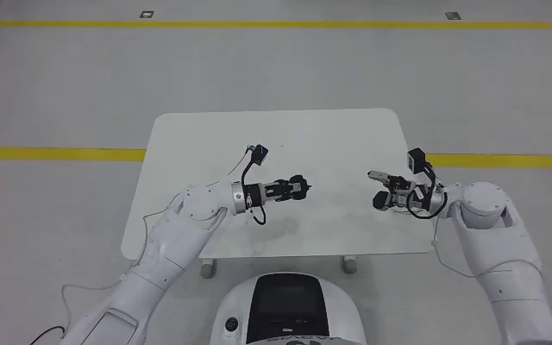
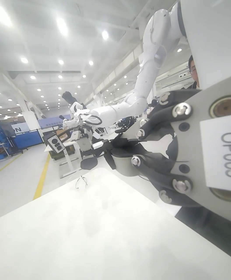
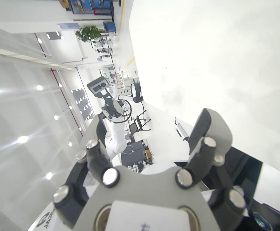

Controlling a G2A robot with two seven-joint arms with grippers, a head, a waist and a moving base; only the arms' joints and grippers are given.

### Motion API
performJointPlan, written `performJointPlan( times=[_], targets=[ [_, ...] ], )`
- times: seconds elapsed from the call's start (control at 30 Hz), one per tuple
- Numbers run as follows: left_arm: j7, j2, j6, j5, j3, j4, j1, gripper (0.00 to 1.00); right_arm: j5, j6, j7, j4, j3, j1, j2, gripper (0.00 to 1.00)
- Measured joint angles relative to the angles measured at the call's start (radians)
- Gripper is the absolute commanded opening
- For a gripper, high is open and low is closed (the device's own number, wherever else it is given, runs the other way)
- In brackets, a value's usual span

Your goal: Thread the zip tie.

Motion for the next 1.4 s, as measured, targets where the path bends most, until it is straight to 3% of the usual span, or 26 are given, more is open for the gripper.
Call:
performJointPlan(
  times=[0.17,0.3,0.43,0.67,0.87,1.0,1.13,1.4],
  targets=[
    [0.0,0.0,0.0,0.0,0.0,0.0,0.0,0.0,-0.086,0.002,0.011,-0.031,0.085,-0.015,0.027,1.0],
    [0.0,0.0,0.0,0.0,0.0,0.0,0.0,0.0,-0.247,0.047,0.027,-0.098,0.114,-0.037,0.05,1.0],
    [0.0,0.0,0.0,0.0,0.0,0.0,0.0,0.0,-0.421,0.07,0.099,-0.127,0.096,-0.047,0.061,1.0],
    [0.0,0.0,0.0,0.0,0.0,0.0,0.0,0.0,-0.362,0.07,0.072,-0.127,0.093,-0.051,0.06,1.0],
    [0.0,0.0,0.0,0.0,0.0,0.0,0.0,0.0,-0.564,0.226,-0.035,-0.198,0.049,-0.051,0.066,1.0],
    [0.0,0.0,0.0,0.0,0.0,0.0,0.0,0.0,-0.697,0.225,-0.008,-0.195,0.026,-0.037,0.067,1.0],
    [0.0,0.0,0.0,0.0,0.0,0.0,0.0,0.0,-0.894,0.225,0.077,-0.205,-0.043,-0.008,0.057,1.0],
    [0.0,0.0,0.0,0.0,0.0,0.0,0.0,0.0,-0.889,0.224,0.081,-0.205,-0.044,-0.007,0.055,1.0]
  ],
)
